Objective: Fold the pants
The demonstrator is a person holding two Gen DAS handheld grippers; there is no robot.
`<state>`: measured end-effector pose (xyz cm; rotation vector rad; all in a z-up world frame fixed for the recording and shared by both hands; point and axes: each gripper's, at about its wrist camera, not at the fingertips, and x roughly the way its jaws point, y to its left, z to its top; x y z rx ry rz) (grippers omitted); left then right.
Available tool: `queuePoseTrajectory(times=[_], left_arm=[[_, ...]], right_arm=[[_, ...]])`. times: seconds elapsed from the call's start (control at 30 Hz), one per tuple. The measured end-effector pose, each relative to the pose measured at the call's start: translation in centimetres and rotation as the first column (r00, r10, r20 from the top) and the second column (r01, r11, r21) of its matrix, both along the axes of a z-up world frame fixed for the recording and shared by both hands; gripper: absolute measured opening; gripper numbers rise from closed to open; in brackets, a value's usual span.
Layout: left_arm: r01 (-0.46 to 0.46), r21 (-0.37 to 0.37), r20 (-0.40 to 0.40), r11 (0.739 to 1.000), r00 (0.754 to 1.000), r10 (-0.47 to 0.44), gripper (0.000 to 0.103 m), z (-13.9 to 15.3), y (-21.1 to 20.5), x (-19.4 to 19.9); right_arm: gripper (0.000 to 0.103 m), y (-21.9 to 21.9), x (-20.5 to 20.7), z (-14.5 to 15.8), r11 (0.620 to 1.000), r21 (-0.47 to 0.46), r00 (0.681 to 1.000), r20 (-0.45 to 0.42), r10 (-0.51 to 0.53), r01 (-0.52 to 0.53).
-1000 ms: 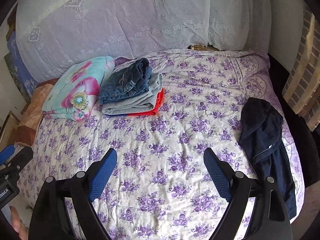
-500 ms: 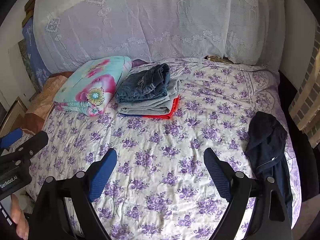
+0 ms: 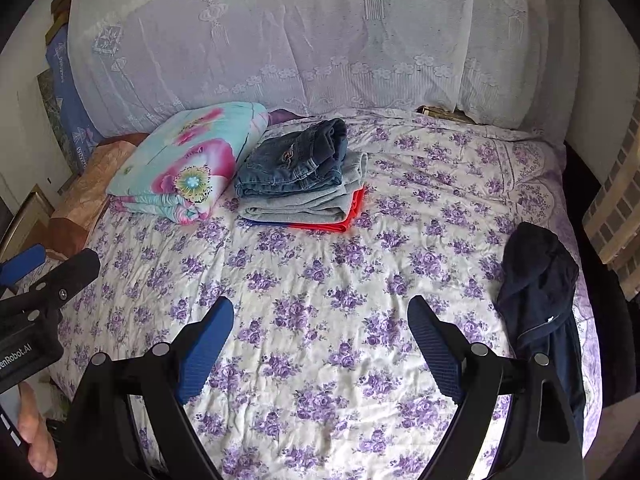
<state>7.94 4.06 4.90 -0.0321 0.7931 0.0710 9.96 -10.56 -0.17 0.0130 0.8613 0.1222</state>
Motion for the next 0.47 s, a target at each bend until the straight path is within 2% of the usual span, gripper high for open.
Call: queuePoseTrajectory(times=[0.13,0.47], left_arm=[[0.003,0.014,0.029,1.0,1.0,-0.003,0.097,0.22,0.06,0.07],[0.0,-0.015,-0.02,1.0,1.0,0.0,0.097,-0.21,0.22,0.23]], right_arm=[[0.089,-0.02,-0.01,0.01,1.0,-0.001,1.0,0.002,-0.002,0.002],[0.089,-0.03,0.0,-0.13,1.0,0.005,1.0,-0.004,-0.002,0.002]])
